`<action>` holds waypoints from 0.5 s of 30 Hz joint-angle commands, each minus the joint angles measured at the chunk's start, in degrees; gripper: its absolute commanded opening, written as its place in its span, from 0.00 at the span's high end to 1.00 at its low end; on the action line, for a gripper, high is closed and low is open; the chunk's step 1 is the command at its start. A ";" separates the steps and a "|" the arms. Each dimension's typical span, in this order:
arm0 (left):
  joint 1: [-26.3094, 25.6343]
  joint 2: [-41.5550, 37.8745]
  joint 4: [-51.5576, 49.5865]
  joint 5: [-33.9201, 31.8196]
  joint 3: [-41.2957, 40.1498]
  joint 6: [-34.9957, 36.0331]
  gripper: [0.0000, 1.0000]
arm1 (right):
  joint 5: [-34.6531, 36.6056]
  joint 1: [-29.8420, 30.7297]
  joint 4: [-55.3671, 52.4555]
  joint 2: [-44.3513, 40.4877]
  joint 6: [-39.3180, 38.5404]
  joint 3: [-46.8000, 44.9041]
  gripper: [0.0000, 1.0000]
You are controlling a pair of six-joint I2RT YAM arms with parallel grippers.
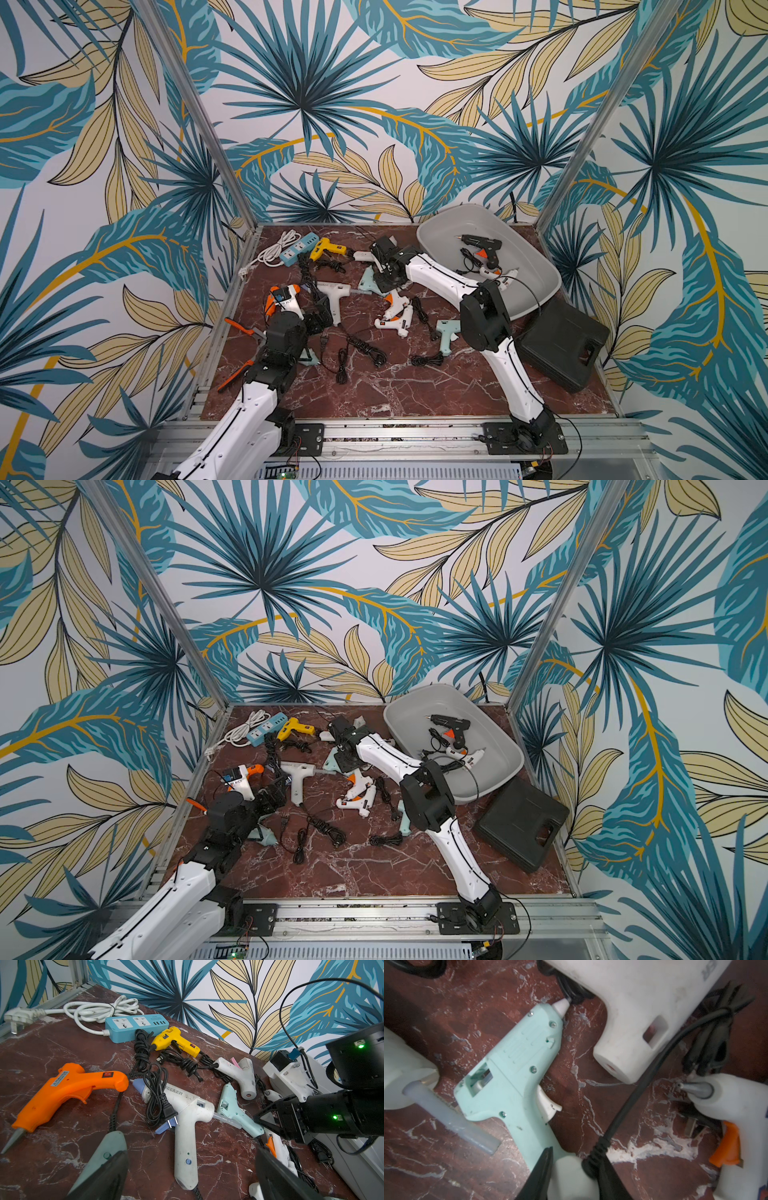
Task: Put the hot melt glue gun into the storage box
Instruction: Pick up the hot melt adhesive gun from the center of the board.
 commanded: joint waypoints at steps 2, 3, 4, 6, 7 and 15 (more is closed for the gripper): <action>-0.08 -0.14 -2.05 -1.04 1.60 -0.21 0.00 | 1.89 0.92 -1.47 -4.37 0.55 -1.99 0.82; -0.06 0.00 -2.89 -1.50 1.98 -0.23 0.00 | 2.12 1.08 -1.47 -5.36 0.73 -2.42 0.84; -0.08 0.26 -3.72 -1.55 2.32 -0.08 0.00 | 2.31 1.11 -1.51 -6.33 1.12 -2.97 0.86; -0.09 0.73 -4.92 -1.89 3.08 -0.06 0.00 | 2.97 1.24 -1.51 -8.20 2.22 -3.74 0.92; -0.07 1.06 -5.75 -1.86 3.48 -0.14 0.00 | 3.29 1.18 -1.48 -9.28 2.95 -4.29 0.95; -0.06 4.44 -9.35 1.09 7.02 0.56 0.00 | 6.47 1.15 -0.53 -14.72 7.11 -5.63 1.00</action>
